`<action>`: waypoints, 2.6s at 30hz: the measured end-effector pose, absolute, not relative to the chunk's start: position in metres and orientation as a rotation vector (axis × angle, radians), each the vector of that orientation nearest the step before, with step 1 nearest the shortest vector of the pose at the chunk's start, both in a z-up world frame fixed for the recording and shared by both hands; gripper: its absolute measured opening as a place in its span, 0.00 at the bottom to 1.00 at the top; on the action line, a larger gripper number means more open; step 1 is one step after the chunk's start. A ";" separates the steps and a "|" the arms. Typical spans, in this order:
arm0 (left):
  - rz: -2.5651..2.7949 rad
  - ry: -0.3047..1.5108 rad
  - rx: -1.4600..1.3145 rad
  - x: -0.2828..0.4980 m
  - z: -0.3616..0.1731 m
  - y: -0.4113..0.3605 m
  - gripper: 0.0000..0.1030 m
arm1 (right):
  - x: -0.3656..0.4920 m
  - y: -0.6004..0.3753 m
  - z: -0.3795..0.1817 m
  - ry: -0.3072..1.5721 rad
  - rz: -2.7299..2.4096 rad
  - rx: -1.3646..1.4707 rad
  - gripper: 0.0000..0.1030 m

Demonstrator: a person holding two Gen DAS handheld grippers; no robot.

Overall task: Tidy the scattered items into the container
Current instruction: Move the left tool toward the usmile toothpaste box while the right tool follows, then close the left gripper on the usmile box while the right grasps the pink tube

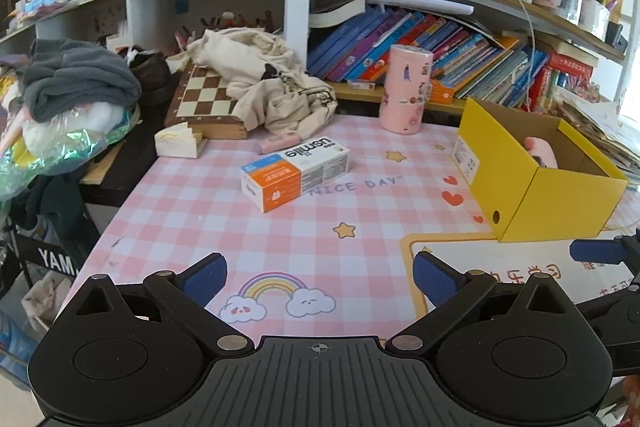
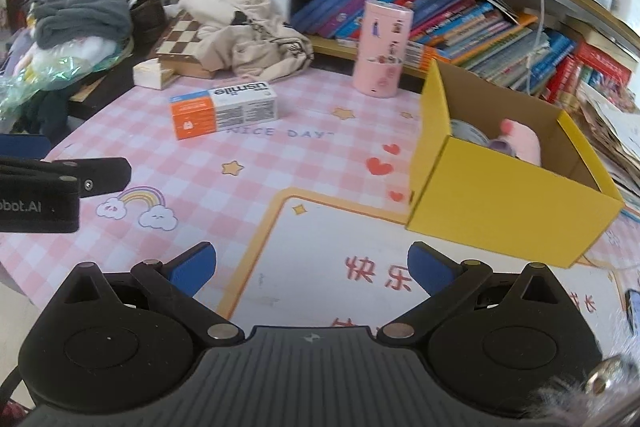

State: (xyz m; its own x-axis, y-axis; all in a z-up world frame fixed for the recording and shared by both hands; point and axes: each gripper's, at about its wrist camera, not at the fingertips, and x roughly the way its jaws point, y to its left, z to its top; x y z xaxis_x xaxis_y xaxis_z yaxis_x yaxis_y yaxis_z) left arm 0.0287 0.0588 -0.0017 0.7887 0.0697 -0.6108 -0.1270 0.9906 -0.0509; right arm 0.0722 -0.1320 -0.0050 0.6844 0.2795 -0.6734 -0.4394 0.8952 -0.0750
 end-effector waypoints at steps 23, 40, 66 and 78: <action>0.150 0.694 -0.126 0.075 -0.018 0.069 0.98 | 0.129 -0.115 -0.015 0.726 0.472 -0.276 1.00; 0.122 0.674 -0.079 0.118 -0.027 0.082 0.98 | 0.183 -0.099 -0.025 0.737 0.519 -0.270 1.00; 0.119 0.778 0.069 0.236 -0.076 0.122 0.98 | 0.302 -0.030 -0.021 0.712 0.642 -0.301 1.00; 0.038 0.829 0.081 0.266 -0.091 0.125 0.95 | 0.341 -0.009 -0.027 0.743 0.667 -0.309 1.00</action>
State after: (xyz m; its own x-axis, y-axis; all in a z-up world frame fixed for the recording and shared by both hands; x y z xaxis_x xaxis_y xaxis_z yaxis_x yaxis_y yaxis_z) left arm 0.2661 0.1254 -0.0910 0.6753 0.0654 -0.7346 -0.0017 0.9962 0.0871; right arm 0.3413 -0.0086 -0.0272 0.5452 0.4476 -0.7088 -0.6569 0.7534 -0.0295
